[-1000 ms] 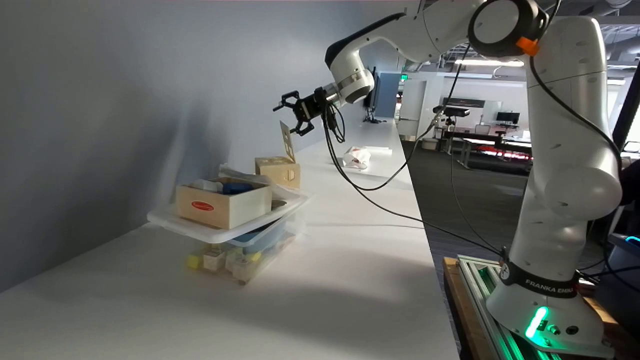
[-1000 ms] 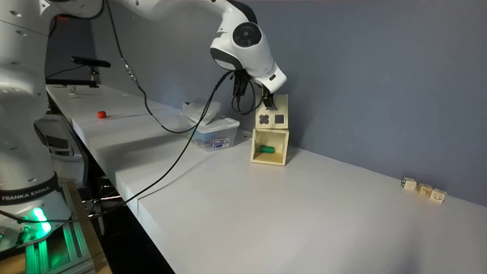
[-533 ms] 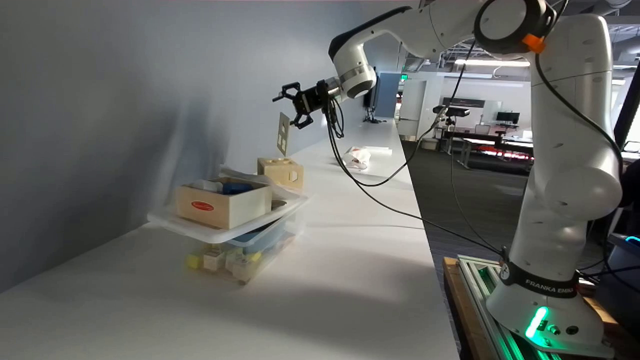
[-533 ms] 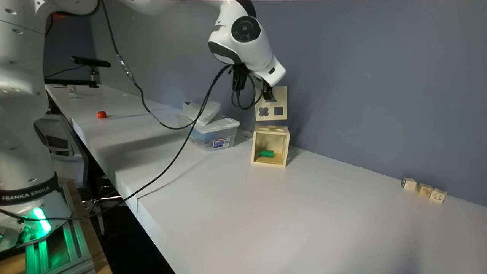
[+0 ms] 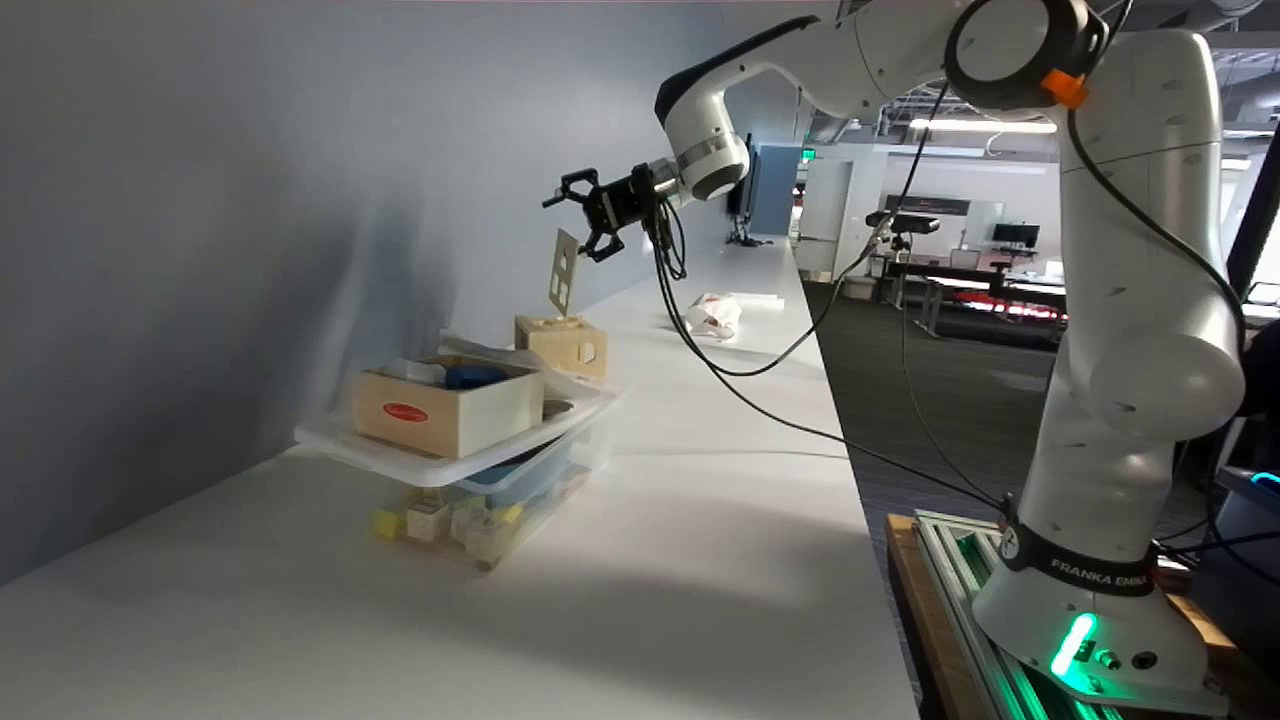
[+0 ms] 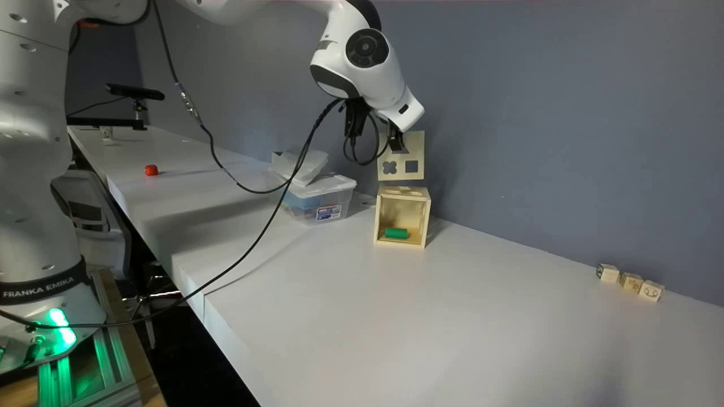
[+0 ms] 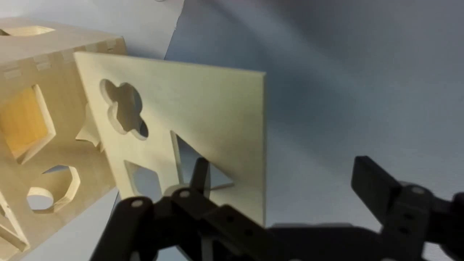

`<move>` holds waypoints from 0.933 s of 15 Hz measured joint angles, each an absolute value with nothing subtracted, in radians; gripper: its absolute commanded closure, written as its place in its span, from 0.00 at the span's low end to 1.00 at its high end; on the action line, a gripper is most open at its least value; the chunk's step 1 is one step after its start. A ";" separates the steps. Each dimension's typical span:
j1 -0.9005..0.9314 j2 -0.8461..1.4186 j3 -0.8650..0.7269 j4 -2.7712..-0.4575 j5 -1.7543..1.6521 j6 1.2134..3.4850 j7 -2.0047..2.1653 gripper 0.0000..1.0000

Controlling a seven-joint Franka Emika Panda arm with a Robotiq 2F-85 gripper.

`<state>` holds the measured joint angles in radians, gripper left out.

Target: Remove the lid of the shape sorter, put it on top of the shape sorter and put the green block on the lunchbox

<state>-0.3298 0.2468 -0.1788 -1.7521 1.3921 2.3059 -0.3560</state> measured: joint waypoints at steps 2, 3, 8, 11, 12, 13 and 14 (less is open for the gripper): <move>-0.330 0.249 -0.180 -1.753 1.393 2.306 -0.356 0.00; -0.330 0.249 -0.181 -1.754 1.394 2.306 -0.356 0.00; -0.332 0.247 -0.199 -1.776 1.406 2.306 -0.363 0.00; -0.334 0.246 -0.214 -1.796 1.409 2.306 -0.368 0.00; -0.335 0.245 -0.218 -1.804 1.411 2.306 -0.371 0.00; -0.335 0.244 -0.222 -1.808 1.412 2.306 -0.374 0.00; -0.336 0.244 -0.225 -1.811 1.412 2.306 -0.375 0.00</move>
